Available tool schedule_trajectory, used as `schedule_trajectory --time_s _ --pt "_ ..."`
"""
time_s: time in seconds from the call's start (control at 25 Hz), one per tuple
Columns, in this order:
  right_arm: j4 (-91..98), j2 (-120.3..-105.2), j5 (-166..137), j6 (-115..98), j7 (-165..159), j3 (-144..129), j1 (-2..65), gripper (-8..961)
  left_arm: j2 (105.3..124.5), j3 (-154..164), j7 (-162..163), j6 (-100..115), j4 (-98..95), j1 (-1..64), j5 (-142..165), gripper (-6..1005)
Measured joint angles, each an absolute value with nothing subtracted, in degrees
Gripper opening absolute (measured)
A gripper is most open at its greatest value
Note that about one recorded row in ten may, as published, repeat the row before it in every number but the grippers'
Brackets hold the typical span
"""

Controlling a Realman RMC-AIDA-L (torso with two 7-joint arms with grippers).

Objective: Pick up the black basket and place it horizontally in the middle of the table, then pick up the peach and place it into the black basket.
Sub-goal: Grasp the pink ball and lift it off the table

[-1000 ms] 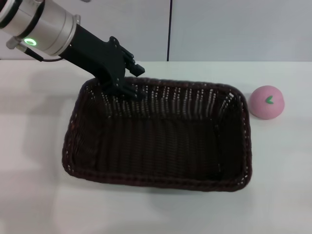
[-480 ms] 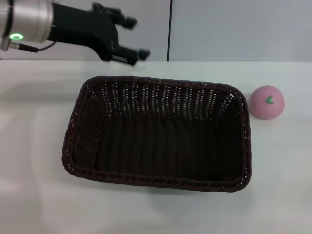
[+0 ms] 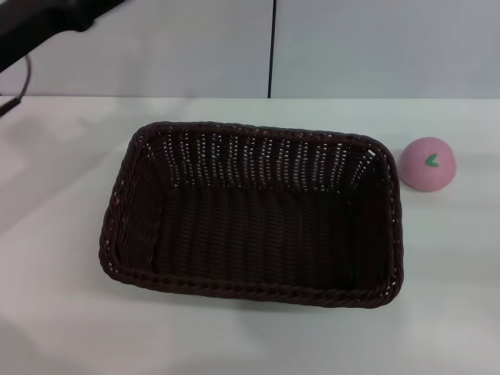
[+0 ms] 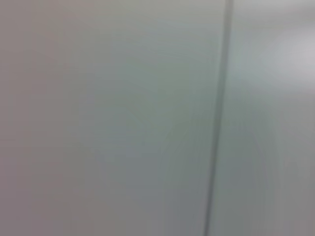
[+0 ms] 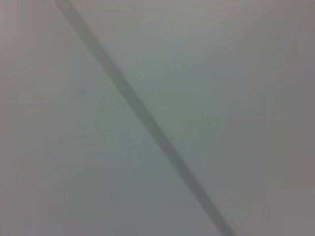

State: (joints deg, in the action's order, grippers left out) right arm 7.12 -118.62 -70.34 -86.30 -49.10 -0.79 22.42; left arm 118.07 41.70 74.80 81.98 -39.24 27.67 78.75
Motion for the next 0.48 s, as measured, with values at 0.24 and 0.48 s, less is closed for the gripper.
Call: schedule_trajectory --time_s 0.24,0.48 --pt "19.1 -118.22 -85.7 -87.4 -58.0 -2.0 25.1 590 118.34 41.6 62.8 87.1 -24.9 25.5 62.3 815" --pt "36.8 -115.13 -92.2 -90.2 -77.4 -16.0 24.7 589 118.33 41.4 58.7 90.3 -17.8 24.6 56.3 815"
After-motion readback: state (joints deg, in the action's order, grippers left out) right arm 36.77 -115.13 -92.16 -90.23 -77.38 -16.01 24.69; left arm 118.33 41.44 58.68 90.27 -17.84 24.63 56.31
